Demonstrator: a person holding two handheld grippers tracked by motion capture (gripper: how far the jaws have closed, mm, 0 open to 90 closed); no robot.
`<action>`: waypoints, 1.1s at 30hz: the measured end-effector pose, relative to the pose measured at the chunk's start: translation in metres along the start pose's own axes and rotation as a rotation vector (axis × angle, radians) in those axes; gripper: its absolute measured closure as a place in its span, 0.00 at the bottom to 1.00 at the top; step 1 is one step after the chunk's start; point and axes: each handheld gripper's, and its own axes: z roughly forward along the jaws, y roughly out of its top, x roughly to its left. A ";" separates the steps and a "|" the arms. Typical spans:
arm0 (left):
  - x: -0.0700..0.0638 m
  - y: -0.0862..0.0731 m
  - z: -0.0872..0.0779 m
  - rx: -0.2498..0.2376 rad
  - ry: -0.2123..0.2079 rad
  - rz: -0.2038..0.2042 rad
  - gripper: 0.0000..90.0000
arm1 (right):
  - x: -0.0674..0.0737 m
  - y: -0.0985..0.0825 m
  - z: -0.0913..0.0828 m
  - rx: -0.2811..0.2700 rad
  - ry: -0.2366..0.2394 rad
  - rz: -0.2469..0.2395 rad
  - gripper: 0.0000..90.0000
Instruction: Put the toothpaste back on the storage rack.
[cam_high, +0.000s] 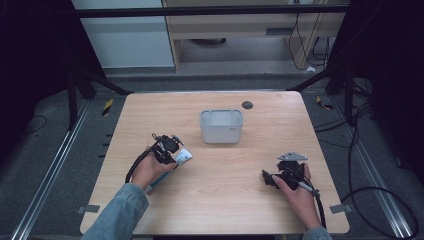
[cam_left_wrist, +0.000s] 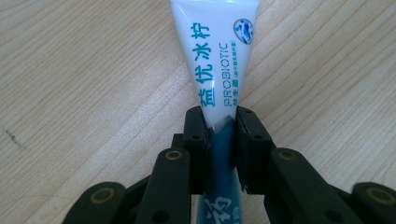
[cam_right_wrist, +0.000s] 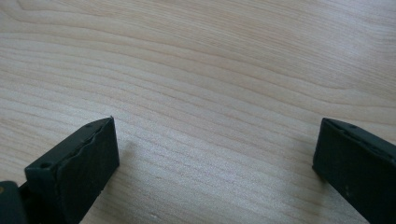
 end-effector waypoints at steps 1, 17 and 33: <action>0.001 -0.001 -0.001 -0.007 -0.002 0.001 0.85 | 0.000 0.000 0.000 0.000 0.000 0.000 0.01; -0.004 -0.019 -0.036 -0.211 0.023 0.035 0.87 | 0.001 0.000 0.000 0.000 -0.004 0.006 0.01; -0.006 -0.021 -0.078 -0.375 0.073 0.014 0.87 | 0.001 0.000 0.000 0.000 -0.004 0.006 0.01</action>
